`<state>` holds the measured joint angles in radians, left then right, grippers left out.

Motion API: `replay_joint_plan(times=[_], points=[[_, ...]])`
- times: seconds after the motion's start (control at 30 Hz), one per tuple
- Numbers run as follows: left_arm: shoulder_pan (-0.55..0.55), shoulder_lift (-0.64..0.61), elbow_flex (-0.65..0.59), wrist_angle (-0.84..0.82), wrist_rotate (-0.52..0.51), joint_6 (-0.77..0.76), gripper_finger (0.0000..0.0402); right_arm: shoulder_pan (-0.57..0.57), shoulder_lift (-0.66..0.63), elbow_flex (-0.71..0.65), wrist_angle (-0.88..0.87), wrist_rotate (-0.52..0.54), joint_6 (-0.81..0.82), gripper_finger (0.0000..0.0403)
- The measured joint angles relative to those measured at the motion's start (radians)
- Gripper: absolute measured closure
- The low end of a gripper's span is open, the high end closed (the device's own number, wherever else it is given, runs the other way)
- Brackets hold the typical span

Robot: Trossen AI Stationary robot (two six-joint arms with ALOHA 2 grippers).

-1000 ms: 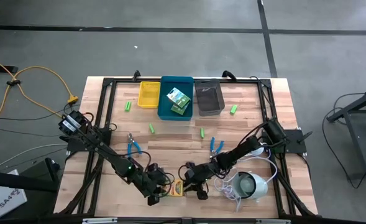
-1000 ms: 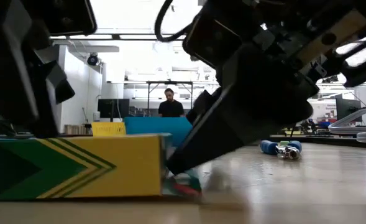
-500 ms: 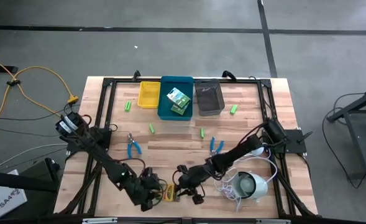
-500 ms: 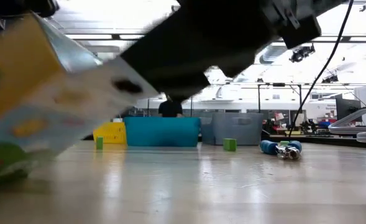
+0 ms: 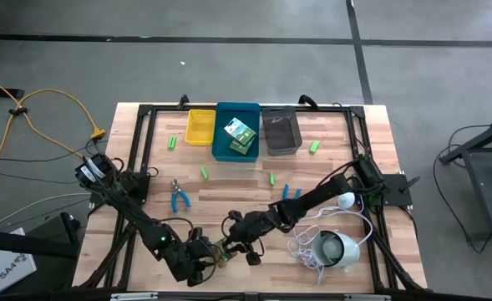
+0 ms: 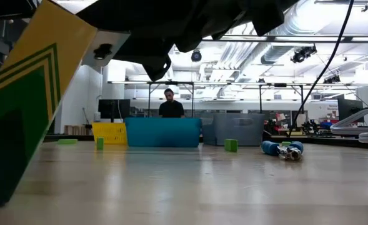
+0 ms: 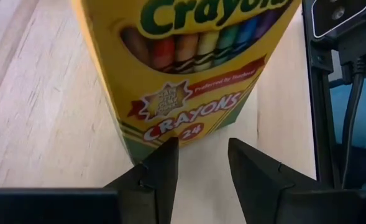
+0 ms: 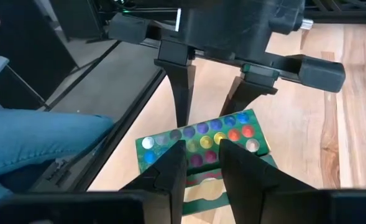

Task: Pick & Place School Supplies
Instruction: Put the crayon box into the blue bin

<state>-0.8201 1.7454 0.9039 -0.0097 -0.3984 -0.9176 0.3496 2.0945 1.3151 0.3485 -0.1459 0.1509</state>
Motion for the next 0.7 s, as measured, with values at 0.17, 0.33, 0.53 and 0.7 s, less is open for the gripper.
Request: replay_joint_plan(times=[0.17, 0.33, 0.53, 0.7], points=[[-0.010, 0.000, 0.000, -0.003, -0.026, -0.002, 0.0264, 0.001, 0.000, 0.002, -0.002, -0.005, 0.001, 0.0312], [-0.013, 0.000, 0.001, -0.008, -0.049, -0.003, 0.0264, 0.002, 0.001, 0.002, -0.002, -0.010, 0.001, 0.0312], [-0.017, 0.000, 0.001, -0.009, -0.053, -0.003, 0.0264, 0.002, 0.002, 0.002, -0.001, -0.034, 0.001, 0.0312], [-0.017, 0.000, 0.001, -0.009, -0.057, -0.003, 0.0264, 0.002, 0.002, 0.003, -0.001, -0.038, 0.001, 0.0312]])
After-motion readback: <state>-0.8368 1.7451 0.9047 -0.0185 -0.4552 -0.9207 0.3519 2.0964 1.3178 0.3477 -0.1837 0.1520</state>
